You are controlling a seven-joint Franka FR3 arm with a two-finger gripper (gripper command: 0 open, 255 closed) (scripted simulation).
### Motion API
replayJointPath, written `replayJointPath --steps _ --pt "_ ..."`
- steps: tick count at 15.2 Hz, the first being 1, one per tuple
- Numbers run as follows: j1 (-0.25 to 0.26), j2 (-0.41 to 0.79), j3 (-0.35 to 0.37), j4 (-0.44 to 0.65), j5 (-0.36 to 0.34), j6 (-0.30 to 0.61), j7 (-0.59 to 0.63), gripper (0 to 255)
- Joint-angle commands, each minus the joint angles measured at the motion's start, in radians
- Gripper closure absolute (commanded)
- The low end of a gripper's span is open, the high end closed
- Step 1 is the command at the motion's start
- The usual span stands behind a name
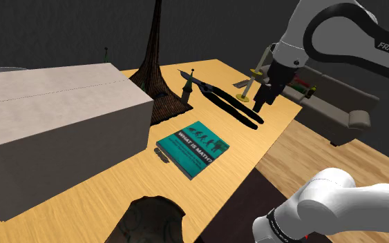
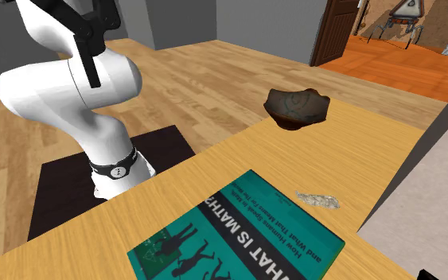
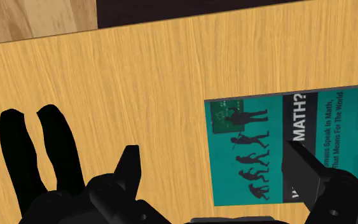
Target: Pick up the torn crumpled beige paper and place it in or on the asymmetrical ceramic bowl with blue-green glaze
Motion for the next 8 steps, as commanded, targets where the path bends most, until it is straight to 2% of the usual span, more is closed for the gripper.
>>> replayJointPath --steps 1,8 --pt "0.0 0.0 0.0 0.0 0.0 0.0 0.0 0" --pt "0.093 -0.147 0.019 -0.311 0.12 0.376 -0.021 0"
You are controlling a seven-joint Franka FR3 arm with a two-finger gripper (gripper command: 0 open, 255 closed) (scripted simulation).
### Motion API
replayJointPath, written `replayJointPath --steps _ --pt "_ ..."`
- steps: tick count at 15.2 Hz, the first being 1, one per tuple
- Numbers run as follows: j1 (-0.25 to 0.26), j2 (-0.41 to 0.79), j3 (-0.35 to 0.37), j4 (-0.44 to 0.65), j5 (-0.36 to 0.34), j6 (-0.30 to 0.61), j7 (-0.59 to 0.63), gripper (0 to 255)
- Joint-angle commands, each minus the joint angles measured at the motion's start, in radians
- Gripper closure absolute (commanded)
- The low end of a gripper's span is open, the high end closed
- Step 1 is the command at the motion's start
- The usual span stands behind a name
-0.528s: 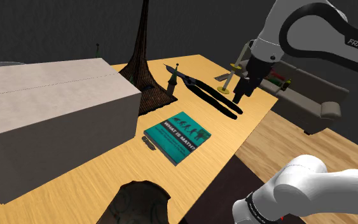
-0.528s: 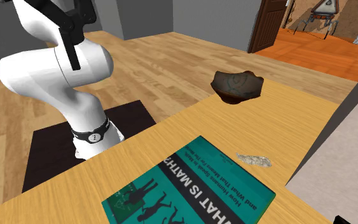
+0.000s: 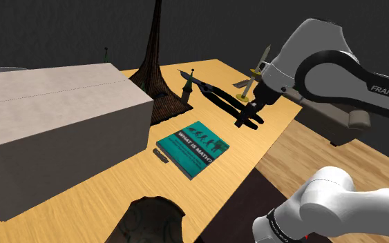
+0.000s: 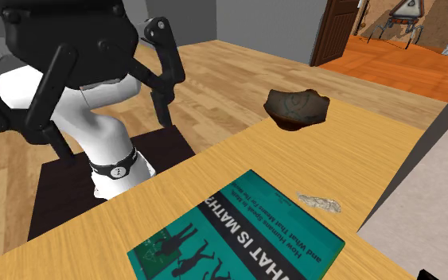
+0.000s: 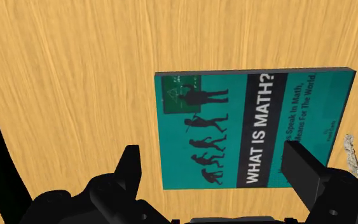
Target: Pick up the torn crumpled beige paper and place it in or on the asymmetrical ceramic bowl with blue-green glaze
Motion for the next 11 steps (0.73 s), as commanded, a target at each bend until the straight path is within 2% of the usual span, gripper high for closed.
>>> replayJointPath --steps 1,6,11 --pt "0.03 -0.03 0.007 -0.079 0.036 0.116 -0.01 0" --pt "0.127 -0.048 0.038 -0.255 0.133 0.43 -0.035 0" --pt "0.259 0.043 0.068 -0.378 0.245 0.806 -0.077 0"
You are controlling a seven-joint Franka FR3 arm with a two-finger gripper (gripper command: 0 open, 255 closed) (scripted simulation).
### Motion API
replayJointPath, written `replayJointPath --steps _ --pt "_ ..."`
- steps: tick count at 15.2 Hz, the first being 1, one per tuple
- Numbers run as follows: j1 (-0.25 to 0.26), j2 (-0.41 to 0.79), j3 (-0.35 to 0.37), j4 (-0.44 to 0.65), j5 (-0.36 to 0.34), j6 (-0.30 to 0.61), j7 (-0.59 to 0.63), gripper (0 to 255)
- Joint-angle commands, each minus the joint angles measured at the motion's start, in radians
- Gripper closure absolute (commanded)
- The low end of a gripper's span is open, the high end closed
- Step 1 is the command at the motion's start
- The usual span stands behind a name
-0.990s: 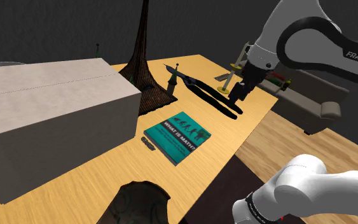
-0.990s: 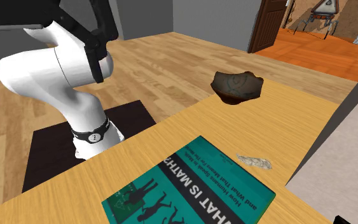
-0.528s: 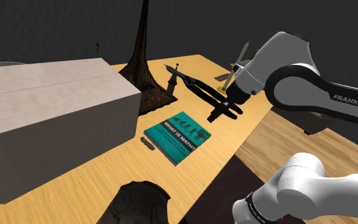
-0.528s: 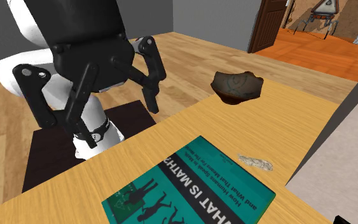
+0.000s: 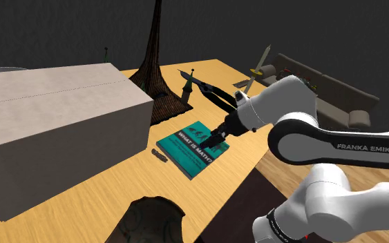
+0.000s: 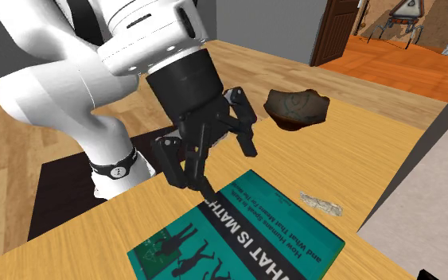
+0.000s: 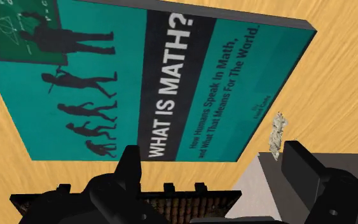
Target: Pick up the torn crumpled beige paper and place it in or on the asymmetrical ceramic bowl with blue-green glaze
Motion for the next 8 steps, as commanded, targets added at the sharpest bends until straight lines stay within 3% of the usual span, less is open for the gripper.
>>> replayJointPath --steps 1,3,5,6,8 --pt "0.06 0.056 0.0 -0.043 0.047 0.176 -0.03 0" --pt "0.141 0.145 -0.01 -0.064 0.097 0.354 -0.06 0" --pt "0.253 0.256 -0.054 -0.07 0.147 0.543 -0.101 0" --pt "0.331 0.317 -0.1 -0.067 0.169 0.641 -0.125 0" --pt "0.554 0.438 -0.276 -0.053 0.164 0.837 -0.148 0"
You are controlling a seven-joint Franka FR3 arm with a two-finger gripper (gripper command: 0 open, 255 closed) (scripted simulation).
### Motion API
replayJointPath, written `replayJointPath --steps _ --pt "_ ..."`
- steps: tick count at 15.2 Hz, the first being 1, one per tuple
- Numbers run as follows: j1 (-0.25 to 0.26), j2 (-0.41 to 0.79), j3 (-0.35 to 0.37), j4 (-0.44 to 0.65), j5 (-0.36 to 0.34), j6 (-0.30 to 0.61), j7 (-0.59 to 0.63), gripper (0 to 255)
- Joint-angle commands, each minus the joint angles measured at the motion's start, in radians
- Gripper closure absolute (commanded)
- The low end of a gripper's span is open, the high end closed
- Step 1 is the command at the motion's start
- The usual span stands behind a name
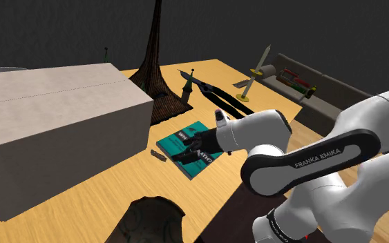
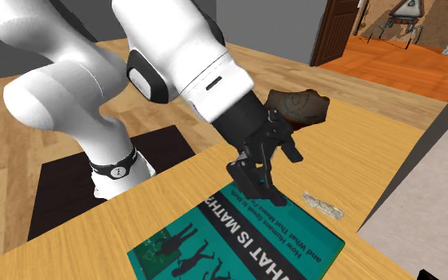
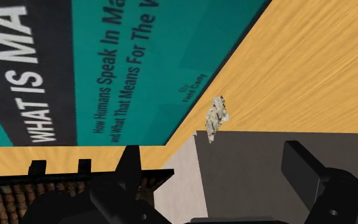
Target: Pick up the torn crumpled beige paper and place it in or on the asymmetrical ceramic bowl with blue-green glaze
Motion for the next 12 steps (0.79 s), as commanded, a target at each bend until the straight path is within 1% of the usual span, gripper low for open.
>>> replayJointPath --steps 1,2,7,8,9,12 --pt "0.243 0.113 -0.211 0.004 -0.046 0.211 0.002 0" --pt "0.256 0.124 -0.227 0.005 -0.07 0.227 0.019 0" --pt "0.375 0.245 -0.39 0.053 -0.216 0.294 0.129 0" --pt "0.394 0.27 -0.419 0.063 -0.25 0.306 0.157 0" --pt "0.424 0.309 -0.465 0.08 -0.304 0.323 0.204 0" --pt "0.419 0.31 -0.461 0.08 -0.307 0.323 0.206 0"
